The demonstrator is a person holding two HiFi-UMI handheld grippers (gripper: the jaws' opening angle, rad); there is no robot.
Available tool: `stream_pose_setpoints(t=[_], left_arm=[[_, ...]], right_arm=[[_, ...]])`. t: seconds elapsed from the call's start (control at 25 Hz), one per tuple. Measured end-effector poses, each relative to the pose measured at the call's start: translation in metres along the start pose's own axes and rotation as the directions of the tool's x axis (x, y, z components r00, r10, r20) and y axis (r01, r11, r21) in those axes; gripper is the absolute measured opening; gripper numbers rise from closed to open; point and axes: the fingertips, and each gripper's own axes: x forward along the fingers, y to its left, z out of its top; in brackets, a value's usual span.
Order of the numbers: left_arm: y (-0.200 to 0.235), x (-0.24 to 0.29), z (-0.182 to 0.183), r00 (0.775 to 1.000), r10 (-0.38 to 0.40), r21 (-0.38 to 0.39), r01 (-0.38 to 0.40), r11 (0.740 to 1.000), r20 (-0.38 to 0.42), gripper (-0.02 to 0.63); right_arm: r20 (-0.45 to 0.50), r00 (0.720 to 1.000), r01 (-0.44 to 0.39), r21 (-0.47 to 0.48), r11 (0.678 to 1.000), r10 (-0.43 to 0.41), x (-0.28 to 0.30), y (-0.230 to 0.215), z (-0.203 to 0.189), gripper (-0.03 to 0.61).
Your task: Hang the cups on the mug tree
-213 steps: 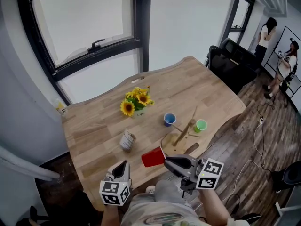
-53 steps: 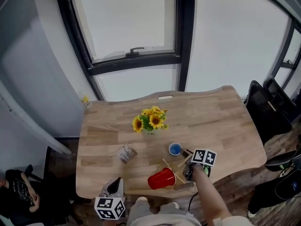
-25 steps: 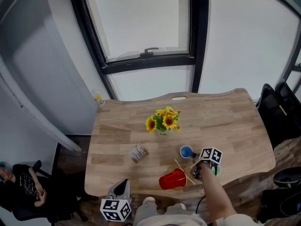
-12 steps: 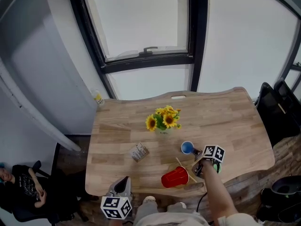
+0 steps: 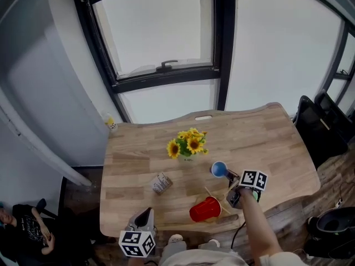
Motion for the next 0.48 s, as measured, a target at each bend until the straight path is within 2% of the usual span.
stream_pose_setpoints(t=[0.24,0.48], left_arm=[[-0.010,0.010,0.004,0.998,-0.059,0.020,0.059,0.998,-0.009,-0.002],[-0.016,0.011,0.002,0.996,-0.088,0.032,0.089,0.996,-0.020,-0.002]], right_arm=[[0.047,0.995,-0.086,-0.065,0.994,0.089,-0.017,0.031,0.009,0.020],[0.123,0.975,-0.161,-0.166,0.973,0.183,-0.030,0.055,0.016,0.020]])
